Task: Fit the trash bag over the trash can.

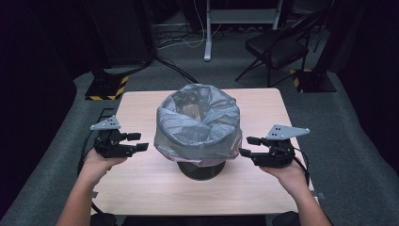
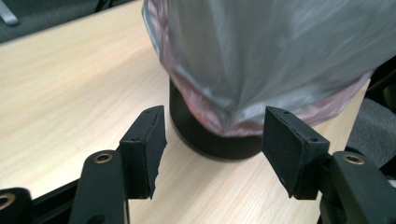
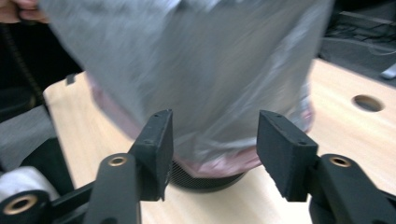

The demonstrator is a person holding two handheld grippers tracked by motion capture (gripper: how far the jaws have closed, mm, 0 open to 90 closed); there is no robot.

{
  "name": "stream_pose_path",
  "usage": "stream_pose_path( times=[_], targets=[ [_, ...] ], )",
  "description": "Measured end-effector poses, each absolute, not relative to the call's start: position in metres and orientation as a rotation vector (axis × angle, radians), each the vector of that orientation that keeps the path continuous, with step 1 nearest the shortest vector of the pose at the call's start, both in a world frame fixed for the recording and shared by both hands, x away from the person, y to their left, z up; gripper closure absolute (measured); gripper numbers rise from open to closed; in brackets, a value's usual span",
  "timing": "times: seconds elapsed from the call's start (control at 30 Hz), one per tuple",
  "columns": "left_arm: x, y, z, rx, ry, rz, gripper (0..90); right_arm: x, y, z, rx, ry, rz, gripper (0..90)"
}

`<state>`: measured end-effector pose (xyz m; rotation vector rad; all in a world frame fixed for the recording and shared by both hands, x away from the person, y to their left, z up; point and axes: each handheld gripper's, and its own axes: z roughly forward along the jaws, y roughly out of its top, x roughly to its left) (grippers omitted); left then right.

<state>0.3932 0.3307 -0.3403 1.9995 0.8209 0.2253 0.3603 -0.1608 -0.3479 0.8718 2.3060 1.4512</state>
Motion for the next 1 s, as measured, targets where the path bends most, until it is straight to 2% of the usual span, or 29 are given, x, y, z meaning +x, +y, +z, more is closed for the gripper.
stream_pose_path(
  times=[0.13,0.27,0.43,0.5,0.7,0.8,1.0],
  targets=[
    [0.398,0.325,-0.317,1.975,0.805,0.219,35.3,0.369,-0.162,-0.341,0.888,2.245,1.435,42.6],
    [0.408,0.309,-0.293,2.001,0.814,0.28,32.9,0.38,-0.156,-0.34,0.925,2.134,1.332,42.6],
    [0.43,0.29,-0.274,2.007,0.78,0.23,31.8,0.395,-0.151,-0.341,0.931,2.188,1.376,42.6],
    [0.441,0.285,-0.273,1.971,0.788,0.162,31.2,0.398,-0.151,-0.339,0.931,2.168,1.364,42.0],
    [0.465,0.272,-0.279,1.993,0.865,0.173,30.2,0.413,-0.15,-0.338,0.965,2.215,1.41,40.6],
    [0.472,0.268,-0.285,2.008,0.882,0.137,29.9,0.418,-0.151,-0.339,0.986,2.23,1.404,40.7],
    [0.473,0.262,-0.29,2.059,0.813,0.091,38.1,0.424,-0.15,-0.341,0.977,2.28,1.474,51.1]
  ],
)
